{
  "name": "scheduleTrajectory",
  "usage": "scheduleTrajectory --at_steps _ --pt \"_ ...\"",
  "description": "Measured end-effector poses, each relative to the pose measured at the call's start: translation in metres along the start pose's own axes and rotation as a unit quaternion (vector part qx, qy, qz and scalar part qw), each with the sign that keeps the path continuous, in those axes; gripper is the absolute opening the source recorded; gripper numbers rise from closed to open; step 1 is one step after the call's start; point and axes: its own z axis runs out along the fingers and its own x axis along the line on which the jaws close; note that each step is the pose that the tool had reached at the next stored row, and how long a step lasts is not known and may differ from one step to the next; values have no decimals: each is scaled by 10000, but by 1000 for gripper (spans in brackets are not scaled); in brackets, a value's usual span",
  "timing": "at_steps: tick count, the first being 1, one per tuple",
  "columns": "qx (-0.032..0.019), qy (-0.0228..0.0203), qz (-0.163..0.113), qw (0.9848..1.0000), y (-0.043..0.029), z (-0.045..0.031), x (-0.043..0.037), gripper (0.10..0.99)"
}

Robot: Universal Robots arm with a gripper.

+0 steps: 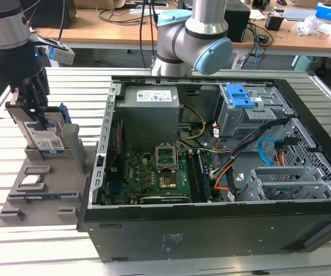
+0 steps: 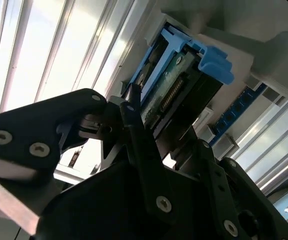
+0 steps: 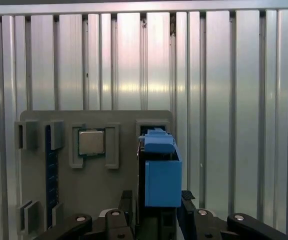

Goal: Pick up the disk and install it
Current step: 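Pick up the disk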

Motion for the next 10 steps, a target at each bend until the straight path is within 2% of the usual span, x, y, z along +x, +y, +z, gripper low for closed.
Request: scheduleTrajectory --at_steps 3,10 --pt "0 0 -1 10000 54 0 0 482" --pt "0 0 -1 10000 58 0 1 482"
